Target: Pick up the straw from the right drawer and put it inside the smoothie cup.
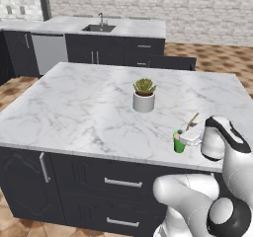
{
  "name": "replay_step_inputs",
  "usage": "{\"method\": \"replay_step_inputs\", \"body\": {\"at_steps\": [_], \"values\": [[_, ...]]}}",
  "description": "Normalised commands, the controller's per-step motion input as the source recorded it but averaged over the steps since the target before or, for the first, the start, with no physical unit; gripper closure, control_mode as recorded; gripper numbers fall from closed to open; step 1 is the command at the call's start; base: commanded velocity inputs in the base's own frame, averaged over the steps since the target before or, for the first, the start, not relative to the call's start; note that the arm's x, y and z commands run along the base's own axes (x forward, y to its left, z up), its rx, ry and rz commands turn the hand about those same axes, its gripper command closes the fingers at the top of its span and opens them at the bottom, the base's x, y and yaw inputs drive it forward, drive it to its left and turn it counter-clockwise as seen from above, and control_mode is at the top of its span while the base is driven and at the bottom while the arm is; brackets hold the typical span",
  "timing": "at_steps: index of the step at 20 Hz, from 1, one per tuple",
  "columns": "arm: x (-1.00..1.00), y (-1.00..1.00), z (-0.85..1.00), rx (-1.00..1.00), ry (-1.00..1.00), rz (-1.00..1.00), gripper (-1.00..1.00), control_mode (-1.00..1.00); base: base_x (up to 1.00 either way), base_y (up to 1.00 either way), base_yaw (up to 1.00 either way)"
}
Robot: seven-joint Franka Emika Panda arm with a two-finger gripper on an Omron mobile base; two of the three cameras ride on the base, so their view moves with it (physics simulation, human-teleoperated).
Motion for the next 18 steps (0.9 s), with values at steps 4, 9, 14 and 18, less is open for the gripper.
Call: {"method": "replay_step_inputs", "body": {"at_steps": [4,9,14,18], "values": [[0.0,0.18,-0.09,-0.1,0.33,-0.18,-1.0,-1.0,0.0,0.0,0.0],[0.05,0.09,0.0,-0.06,0.31,-0.14,-1.0,-1.0,0.0,0.0,0.0],[0.0,0.0,-0.04,-0.05,0.35,-0.16,-1.0,-1.0,0.0,0.0,0.0],[0.0,0.0,0.04,-0.01,0.25,-0.24,-1.0,-1.0,0.0,0.0,0.0]]}}
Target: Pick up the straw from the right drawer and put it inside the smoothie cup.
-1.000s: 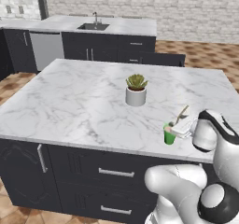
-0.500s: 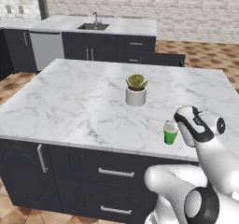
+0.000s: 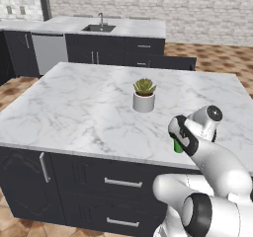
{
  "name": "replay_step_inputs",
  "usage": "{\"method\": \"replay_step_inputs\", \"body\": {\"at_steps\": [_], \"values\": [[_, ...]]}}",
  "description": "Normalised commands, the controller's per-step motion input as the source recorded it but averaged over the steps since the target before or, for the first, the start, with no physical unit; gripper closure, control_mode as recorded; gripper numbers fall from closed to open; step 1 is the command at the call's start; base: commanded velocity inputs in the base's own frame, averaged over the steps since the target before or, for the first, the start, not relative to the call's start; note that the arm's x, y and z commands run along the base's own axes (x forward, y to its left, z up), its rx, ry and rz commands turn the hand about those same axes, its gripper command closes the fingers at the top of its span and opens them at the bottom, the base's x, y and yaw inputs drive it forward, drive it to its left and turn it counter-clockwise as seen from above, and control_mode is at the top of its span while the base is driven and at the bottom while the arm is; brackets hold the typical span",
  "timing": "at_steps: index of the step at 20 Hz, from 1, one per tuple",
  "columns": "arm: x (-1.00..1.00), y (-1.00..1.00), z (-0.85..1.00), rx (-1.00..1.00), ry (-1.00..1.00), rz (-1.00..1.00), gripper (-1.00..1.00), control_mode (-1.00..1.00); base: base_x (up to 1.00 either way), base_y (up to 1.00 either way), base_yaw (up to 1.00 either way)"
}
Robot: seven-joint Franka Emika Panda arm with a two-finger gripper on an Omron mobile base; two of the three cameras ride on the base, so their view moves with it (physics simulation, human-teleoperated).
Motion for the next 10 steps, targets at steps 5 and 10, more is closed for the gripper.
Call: {"method": "replay_step_inputs", "body": {"at_steps": [5,10], "values": [[-0.04,0.0,0.1,0.0,0.22,-0.33,-1.0,-1.0,0.0,0.0,0.0],[-0.32,0.0,0.19,0.0,0.21,-0.36,-1.0,-1.0,0.0,0.0,0.0]]}}
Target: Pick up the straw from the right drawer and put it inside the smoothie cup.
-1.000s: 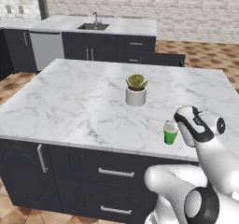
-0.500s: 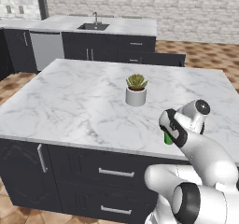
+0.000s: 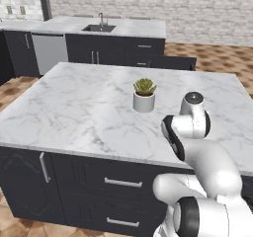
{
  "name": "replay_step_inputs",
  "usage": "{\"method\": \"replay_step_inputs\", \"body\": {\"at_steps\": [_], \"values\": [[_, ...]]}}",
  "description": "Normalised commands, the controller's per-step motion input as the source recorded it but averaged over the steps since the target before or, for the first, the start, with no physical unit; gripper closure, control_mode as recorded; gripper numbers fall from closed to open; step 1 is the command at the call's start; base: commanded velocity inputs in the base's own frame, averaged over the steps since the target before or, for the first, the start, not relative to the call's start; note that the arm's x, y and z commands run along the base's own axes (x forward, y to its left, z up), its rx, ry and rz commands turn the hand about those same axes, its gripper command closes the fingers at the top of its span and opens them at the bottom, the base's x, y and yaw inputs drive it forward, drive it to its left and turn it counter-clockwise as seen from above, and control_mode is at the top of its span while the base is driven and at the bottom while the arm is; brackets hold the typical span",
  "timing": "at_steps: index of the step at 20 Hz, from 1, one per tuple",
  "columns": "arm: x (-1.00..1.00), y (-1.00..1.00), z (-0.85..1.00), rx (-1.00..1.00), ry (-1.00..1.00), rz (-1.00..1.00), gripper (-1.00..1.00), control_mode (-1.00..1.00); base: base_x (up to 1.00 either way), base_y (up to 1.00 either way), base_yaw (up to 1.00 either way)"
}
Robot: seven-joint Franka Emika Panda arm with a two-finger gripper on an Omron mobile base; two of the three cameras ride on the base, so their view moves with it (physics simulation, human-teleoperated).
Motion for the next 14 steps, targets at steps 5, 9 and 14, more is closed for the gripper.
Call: {"method": "replay_step_inputs", "body": {"at_steps": [5,9,14], "values": [[-0.32,0.0,0.17,0.0,0.13,-0.31,-1.0,-1.0,0.0,0.0,0.0],[-0.33,0.0,0.32,0.0,0.05,-0.26,-1.0,-1.0,0.0,0.0,0.0],[-0.83,0.03,0.7,0.0,-0.04,-0.22,-1.0,-1.0,0.0,0.0,0.0]]}}
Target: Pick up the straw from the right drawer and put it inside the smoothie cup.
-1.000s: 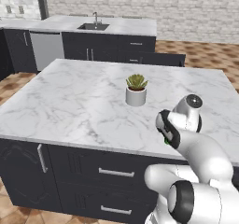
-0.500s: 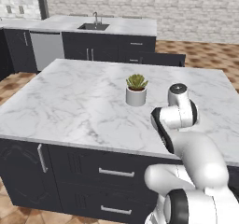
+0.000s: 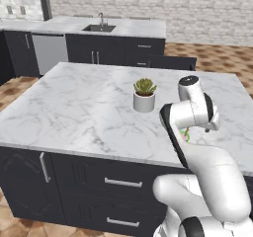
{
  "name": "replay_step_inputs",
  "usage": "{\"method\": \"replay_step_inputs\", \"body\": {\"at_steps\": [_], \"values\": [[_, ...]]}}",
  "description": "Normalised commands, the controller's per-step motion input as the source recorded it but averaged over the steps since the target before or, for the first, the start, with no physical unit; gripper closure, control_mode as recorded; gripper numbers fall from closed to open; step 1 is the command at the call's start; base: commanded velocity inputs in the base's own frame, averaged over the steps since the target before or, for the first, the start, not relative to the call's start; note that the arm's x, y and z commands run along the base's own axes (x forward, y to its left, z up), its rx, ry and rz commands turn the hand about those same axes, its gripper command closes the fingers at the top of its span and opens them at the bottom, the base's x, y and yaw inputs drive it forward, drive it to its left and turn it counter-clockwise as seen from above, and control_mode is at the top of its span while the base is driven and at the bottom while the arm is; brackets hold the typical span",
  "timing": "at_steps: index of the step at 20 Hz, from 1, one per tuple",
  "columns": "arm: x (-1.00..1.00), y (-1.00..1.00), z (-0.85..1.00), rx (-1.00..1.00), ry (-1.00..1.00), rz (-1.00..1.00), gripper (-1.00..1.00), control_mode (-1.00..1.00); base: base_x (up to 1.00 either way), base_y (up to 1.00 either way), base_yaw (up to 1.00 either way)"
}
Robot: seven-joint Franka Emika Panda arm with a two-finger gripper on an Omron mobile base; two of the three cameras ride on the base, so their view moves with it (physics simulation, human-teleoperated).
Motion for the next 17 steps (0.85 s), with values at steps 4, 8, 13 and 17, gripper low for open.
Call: {"method": "replay_step_inputs", "body": {"at_steps": [4,8,13,17], "values": [[-1.0,0.27,0.93,-0.01,-0.18,-0.15,-1.0,-1.0,0.0,0.0,0.0],[-1.0,0.41,0.95,-0.07,-0.35,-0.05,-1.0,-1.0,0.0,0.0,0.0],[-1.0,0.35,0.91,-0.17,-0.58,0.01,-1.0,-1.0,0.0,0.0,0.0],[-0.51,0.0,0.4,-0.09,-0.49,-0.06,-1.0,-1.0,0.0,0.0,0.0]]}}
